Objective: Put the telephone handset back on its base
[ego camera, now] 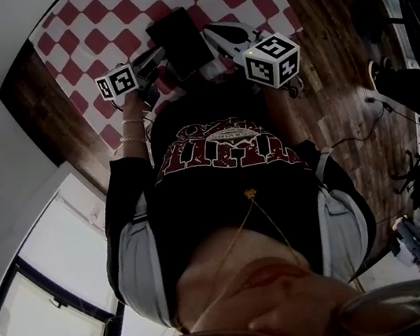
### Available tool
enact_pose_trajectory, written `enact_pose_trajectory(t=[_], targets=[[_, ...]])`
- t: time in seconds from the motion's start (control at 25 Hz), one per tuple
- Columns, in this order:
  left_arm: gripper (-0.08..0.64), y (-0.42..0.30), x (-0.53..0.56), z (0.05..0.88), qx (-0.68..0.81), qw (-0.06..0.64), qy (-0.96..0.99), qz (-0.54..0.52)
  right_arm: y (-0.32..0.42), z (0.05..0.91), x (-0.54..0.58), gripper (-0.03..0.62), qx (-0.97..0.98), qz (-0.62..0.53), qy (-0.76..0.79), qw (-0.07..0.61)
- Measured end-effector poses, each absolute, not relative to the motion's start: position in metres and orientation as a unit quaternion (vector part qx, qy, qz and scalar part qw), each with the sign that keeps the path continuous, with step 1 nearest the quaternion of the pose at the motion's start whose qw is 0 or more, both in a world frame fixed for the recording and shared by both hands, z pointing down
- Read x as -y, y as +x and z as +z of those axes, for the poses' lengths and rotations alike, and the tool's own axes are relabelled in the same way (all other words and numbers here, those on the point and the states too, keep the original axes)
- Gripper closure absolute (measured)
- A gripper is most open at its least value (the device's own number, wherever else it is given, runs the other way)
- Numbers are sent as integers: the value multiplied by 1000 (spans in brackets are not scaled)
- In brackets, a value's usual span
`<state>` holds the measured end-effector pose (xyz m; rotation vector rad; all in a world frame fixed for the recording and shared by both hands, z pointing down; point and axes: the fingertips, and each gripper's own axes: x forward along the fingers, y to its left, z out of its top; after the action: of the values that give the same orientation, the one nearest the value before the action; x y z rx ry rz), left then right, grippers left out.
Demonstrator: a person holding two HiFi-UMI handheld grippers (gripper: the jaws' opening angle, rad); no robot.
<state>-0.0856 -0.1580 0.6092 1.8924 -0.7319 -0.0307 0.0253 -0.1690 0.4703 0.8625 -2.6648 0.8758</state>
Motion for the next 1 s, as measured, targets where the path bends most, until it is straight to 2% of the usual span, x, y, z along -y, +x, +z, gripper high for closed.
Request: enact_pose_trajectory(t=[0.6, 1.0], targets=[[486, -86, 159, 613, 287, 526, 800, -33, 27, 472, 168, 572, 902, 299, 295, 103], [474, -84, 158, 613, 335, 489, 805, 31, 24, 469, 166, 572, 904, 297, 288, 105]])
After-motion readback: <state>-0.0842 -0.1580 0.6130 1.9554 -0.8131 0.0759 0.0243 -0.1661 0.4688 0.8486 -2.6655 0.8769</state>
